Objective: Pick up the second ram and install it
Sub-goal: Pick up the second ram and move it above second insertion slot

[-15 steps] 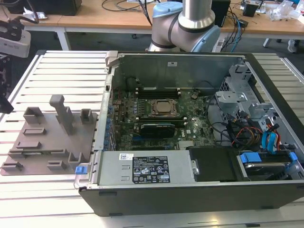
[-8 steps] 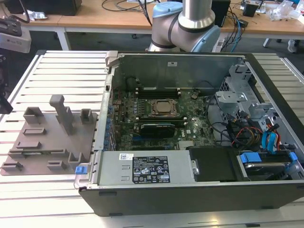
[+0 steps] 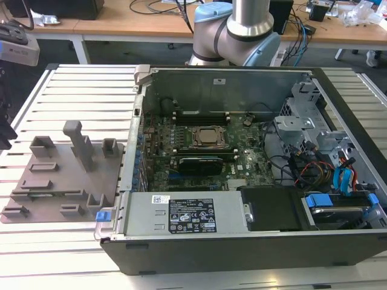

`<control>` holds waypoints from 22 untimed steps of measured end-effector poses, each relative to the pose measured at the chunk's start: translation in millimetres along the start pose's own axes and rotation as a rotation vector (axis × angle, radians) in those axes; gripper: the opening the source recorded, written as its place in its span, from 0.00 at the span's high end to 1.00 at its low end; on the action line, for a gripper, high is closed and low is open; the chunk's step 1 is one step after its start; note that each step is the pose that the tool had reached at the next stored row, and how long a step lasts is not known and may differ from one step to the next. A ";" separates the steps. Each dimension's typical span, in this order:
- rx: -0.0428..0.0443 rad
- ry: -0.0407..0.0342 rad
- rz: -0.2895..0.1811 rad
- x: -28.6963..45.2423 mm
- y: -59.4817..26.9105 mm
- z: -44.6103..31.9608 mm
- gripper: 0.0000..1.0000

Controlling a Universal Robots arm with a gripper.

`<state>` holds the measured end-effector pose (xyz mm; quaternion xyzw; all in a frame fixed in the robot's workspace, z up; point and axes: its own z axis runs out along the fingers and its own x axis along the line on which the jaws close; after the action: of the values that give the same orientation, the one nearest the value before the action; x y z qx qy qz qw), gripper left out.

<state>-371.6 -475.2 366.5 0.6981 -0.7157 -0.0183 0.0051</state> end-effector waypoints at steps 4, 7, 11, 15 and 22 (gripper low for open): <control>0.0000 0.0002 0.000 0.0 0.0 0.2 0.70; -0.0006 0.0000 0.010 0.0 -3.7 4.2 0.70; -0.0008 0.0002 0.010 0.2 -6.1 17.4 0.70; -0.0008 0.0002 0.010 0.3 -6.4 24.4 0.70; -0.0008 0.0002 0.010 0.5 -6.7 34.7 0.70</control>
<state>-366.0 -475.2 331.5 0.6946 -0.7191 -0.0185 0.0055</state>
